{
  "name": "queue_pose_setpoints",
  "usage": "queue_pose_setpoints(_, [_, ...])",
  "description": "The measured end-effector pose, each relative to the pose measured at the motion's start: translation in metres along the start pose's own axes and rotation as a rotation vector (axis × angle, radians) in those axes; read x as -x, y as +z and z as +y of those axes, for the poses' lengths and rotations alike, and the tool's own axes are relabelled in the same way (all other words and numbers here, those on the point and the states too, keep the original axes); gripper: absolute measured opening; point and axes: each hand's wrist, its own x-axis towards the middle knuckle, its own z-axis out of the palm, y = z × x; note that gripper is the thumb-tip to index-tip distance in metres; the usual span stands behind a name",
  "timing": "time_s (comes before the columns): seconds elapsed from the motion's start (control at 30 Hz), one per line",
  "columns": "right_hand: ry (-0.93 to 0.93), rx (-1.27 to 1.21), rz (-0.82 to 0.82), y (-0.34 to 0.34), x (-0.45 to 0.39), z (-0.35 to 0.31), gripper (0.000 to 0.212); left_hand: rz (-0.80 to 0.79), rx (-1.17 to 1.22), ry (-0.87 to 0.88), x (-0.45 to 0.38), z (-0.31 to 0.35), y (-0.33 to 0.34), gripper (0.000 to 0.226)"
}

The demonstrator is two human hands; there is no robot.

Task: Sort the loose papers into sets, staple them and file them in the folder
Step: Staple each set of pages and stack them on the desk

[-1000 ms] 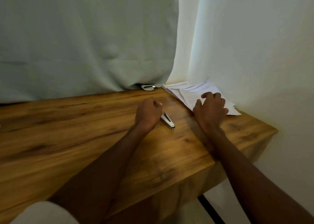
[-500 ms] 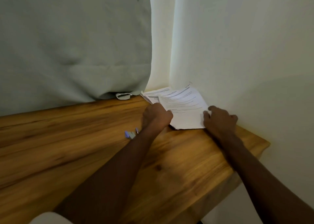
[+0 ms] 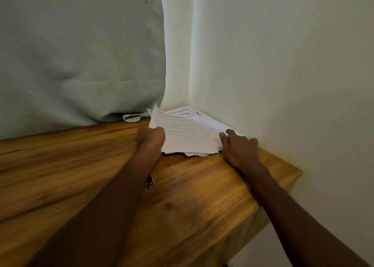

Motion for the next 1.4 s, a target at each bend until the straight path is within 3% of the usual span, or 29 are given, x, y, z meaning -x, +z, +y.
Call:
queue_pose_setpoints(0.17, [-0.057,-0.21,0.105,-0.004,0.002,0.001,0.043,-0.071,0.081,-0.03,-0.005,0.0,-0.002,0.043])
queue_pose_setpoints(0.3, [-0.066,-0.224,0.007,-0.005,0.002,0.0,0.046,-0.129,0.149,-0.029,0.0,0.006,0.001,0.053])
queue_pose_setpoints(0.43, [-0.107,-0.399,0.051,-0.005,0.005,0.002,0.044,-0.183,0.156,-0.097,0.004,0.006,0.001,0.034])
queue_pose_setpoints(0.57, [0.004,-0.16,0.042,-0.005,0.0,0.001,0.051,-0.117,0.113,-0.058,0.002,0.001,0.004,0.035])
queue_pose_setpoints(0.67, [-0.05,-0.066,-0.025,-0.003,-0.002,0.001,0.047,-0.073,0.134,-0.019,-0.001,-0.001,0.005,0.04])
queue_pose_setpoints(0.83, [-0.021,-0.599,0.026,-0.005,0.001,0.008,0.044,-0.156,0.196,-0.09,-0.001,0.001,-0.001,0.029])
queue_pose_setpoints(1.0, [-0.068,-0.311,-0.033,-0.004,-0.001,0.003,0.057,-0.18,0.114,-0.066,0.001,0.001,0.0,0.031])
queue_pose_setpoints(1.2, [-0.09,-0.537,0.043,-0.004,0.0,0.009,0.049,-0.163,0.058,-0.034,-0.004,0.004,-0.002,0.04])
queue_pose_setpoints(1.3, [-0.064,-0.334,0.026,-0.003,-0.001,0.006,0.051,-0.114,0.035,0.007,-0.012,0.009,-0.01,0.032])
queue_pose_setpoints(1.4, [-0.104,-0.179,-0.076,-0.001,-0.001,0.002,0.054,-0.073,-0.038,-0.002,-0.023,0.011,-0.022,0.039])
